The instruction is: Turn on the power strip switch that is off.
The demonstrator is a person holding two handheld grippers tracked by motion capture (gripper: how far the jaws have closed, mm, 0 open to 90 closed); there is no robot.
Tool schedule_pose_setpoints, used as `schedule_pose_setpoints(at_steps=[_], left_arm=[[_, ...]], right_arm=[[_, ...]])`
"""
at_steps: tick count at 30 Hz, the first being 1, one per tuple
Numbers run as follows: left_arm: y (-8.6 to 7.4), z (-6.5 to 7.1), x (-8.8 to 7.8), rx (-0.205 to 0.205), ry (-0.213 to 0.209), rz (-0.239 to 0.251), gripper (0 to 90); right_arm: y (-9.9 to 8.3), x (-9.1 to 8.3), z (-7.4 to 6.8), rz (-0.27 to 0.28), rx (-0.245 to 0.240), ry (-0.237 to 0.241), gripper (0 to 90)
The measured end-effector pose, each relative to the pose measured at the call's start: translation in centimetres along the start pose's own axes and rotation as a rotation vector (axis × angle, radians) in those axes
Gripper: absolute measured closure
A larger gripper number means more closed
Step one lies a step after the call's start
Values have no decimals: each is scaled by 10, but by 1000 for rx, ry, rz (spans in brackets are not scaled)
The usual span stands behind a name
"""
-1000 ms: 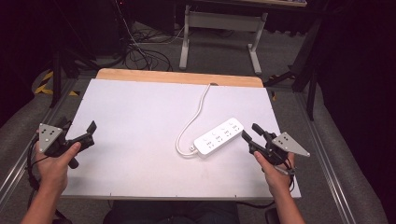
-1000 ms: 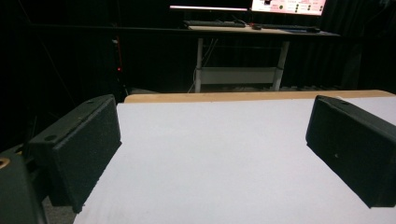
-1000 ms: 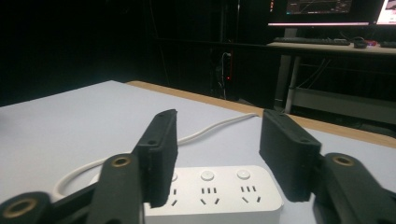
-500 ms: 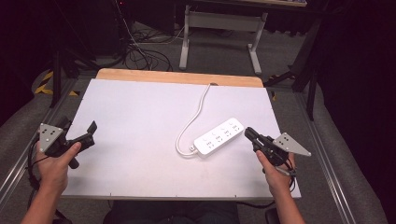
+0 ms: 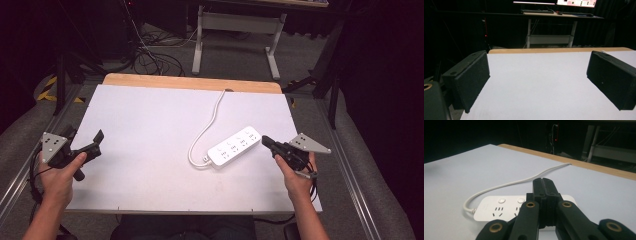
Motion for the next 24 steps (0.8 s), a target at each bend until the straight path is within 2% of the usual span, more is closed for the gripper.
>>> schedule_pose_setpoints(at_steps=[4,7,10,14,17,19,21,24], left_arm=[[-1,-1,0,-1,1,-3,50],[0,-1,0,4,2,0,56],[0,0,0,5,-1,-1,63],[0,1,0,10,-3,-2,67],[-1,0,0,10,-4,-3,72],[-1,0,0,9,-4,-1,75],[-1,0,0,6,-6,1,75],[-1,0,0,8,-7,2,74]], right_arm=[[5,12,3,-49,-6,10,900],[9,20,1,-98,-14,-2,900],[13,25,0,-108,-8,-1,900],[21,41,-2,-146,-5,3,900],[24,55,-3,-200,-14,1,900],[24,58,-2,-210,-18,0,900],[24,69,-4,-247,-16,-1,900],[23,78,-5,-274,-17,1,900]])
Point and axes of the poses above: each handheld gripper's, and its own axes: x roughly forward along the jaws, y roughly out of its top, z roughly to its right, the point moved 4 cm from there along x, roughly forward along the jaws, and after that the axes turned 2 degrees about -y, right-handed, at the moved point
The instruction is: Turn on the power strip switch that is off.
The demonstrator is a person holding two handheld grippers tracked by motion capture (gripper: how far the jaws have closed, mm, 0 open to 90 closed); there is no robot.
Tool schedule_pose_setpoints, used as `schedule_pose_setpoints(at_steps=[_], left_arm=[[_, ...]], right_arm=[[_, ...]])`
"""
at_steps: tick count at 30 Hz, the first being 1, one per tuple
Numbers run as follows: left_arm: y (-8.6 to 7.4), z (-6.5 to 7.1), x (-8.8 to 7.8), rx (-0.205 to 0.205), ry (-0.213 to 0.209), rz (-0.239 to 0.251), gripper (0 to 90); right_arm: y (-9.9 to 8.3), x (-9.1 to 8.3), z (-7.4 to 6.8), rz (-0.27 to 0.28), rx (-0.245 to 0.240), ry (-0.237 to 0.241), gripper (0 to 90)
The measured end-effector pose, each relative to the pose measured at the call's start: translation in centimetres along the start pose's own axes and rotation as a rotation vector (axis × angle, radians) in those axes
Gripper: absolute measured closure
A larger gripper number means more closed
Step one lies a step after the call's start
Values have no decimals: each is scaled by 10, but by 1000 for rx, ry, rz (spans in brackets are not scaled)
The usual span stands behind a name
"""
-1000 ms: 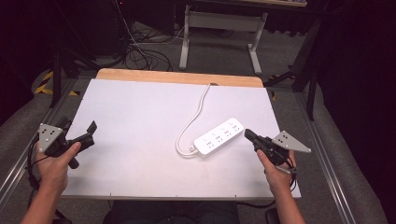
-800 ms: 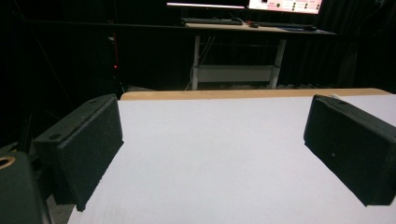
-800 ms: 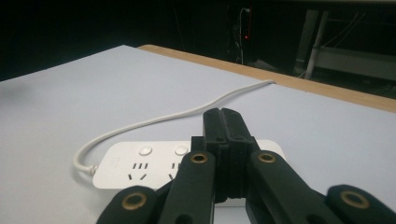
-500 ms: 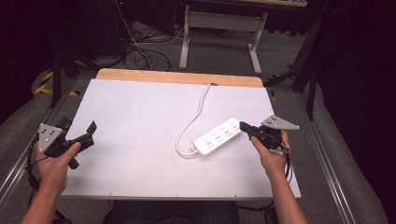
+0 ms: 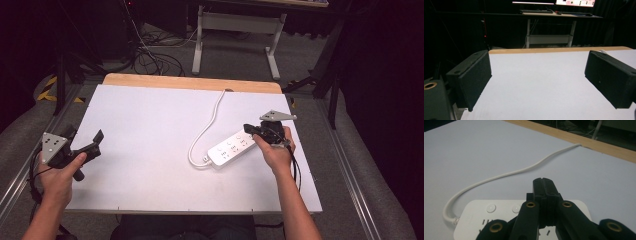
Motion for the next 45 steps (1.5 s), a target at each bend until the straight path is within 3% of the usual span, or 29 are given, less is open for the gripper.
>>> schedule_pose_setpoints(at_steps=[19,25,35,45], left_arm=[[-1,2,1,0,-17,-2,48],[-1,1,1,1,-19,-6,49],[-2,1,1,-1,-25,-13,53],[-2,2,0,-6,-25,-13,54]], right_arm=[[-10,28,-1,-135,-24,11,900],[-16,35,1,-173,-20,-12,900],[-21,49,6,-194,-28,-37,900],[-23,53,7,-198,-27,-23,900]])
Point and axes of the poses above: each handheld gripper's, and its own axes: x roughly forward along the jaws, y roughly out of its top, z roughly to its right, the point moved 4 cm from there along x, roughly forward along the jaws, and after that the axes turned 2 degrees about -y, right-handed, at the moved point
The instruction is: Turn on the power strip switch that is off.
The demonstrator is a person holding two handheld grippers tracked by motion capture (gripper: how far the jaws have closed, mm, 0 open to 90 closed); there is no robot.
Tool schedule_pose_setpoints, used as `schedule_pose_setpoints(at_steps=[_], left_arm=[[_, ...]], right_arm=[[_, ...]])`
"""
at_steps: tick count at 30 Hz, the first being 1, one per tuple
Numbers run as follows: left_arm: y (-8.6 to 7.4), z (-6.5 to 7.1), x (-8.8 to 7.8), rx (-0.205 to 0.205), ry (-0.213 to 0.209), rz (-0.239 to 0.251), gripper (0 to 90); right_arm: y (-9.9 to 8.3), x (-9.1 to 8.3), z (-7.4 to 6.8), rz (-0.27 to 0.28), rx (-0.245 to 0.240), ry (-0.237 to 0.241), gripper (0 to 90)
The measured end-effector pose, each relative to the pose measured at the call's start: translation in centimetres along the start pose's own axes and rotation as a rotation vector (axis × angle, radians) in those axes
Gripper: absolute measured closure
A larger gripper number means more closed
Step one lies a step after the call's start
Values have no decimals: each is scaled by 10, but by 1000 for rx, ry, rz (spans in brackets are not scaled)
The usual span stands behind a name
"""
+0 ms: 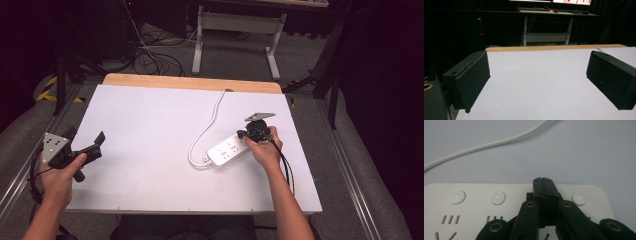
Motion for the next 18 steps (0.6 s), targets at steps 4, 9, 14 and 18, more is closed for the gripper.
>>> schedule_pose_setpoints(at_steps=[4,9,14,18], left_arm=[[0,0,-1,1,-1,-1,54],[0,0,0,-2,-2,-3,55],[0,1,0,3,-1,-4,56],[-1,1,0,2,-1,-4,57]], right_arm=[[-1,1,1,7,8,-1,900],[-2,1,1,3,25,1,900],[1,2,-1,-33,17,-17,900],[4,3,-3,-63,10,-27,900]])
Point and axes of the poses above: each handheld gripper's, and its own axes: x roughly forward along the jaws, y roughly out of its top, z roughly to its right, the point moved 4 cm from there along x, roughly forward along the jaws, and after that the axes turned 2 degrees about -y, right-handed, at the moved point
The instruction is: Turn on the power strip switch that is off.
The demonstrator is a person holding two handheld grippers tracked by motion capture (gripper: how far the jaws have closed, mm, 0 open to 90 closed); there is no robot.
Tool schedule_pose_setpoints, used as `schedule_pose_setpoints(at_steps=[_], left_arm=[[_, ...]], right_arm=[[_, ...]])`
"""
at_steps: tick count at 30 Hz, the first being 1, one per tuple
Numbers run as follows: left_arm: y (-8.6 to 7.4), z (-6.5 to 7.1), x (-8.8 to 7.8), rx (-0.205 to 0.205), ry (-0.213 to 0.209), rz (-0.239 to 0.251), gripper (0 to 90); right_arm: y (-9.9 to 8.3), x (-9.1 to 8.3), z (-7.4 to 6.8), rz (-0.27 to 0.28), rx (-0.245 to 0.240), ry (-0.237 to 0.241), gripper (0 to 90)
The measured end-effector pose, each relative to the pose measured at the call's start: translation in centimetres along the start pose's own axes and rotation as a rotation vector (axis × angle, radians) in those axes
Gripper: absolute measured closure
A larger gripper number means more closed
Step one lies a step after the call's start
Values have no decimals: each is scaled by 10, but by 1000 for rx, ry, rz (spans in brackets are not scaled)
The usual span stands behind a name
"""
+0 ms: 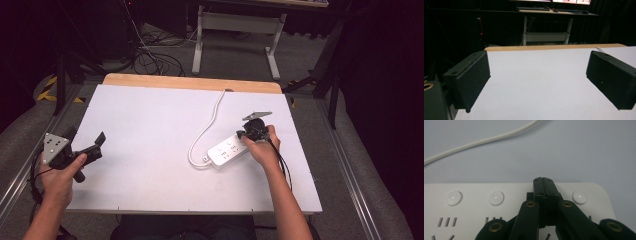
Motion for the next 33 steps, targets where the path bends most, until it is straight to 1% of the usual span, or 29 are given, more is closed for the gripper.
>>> schedule_pose_setpoints(at_steps=[5,8,9,10,11,13,14,17,21,25,29,30,33], left_arm=[[0,0,0,2,1,-2,57],[0,0,0,1,0,-1,57],[0,0,0,2,0,-1,57],[0,0,0,2,-1,-1,57],[0,0,0,1,-1,-2,57],[0,0,0,-1,-2,-1,57],[0,0,0,-1,-2,-1,57],[0,-1,0,-1,-2,-2,57],[0,-2,0,-4,0,0,58],[0,-1,0,-2,-1,-3,58],[-1,-1,1,0,-2,-6,58],[-1,-1,1,-2,-2,-6,58],[-1,-2,0,-1,-1,-6,57]], right_arm=[[3,1,-1,-33,-6,-10,900],[5,2,-1,-49,6,-6,900],[5,2,0,-60,11,-6,900],[8,2,1,-85,17,1,900],[8,2,1,-85,17,1,900],[10,3,0,-108,15,-1,900],[12,4,0,-129,13,-1,900],[13,4,0,-141,8,1,900],[13,4,1,-143,15,5,900],[14,4,-1,-144,-12,-13,900],[15,5,-4,-144,-54,-40,900],[14,5,-4,-143,-58,-42,900],[14,4,-4,-134,-49,-37,900]])
Point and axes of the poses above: each handheld gripper's, and its own axes: x roughly forward along the jaws, y roughly out of its top, z roughly to its right, the point moved 4 cm from there along x, roughly forward along the jaws, and after that the axes turned 2 degrees about -y, right-handed, at the moved point
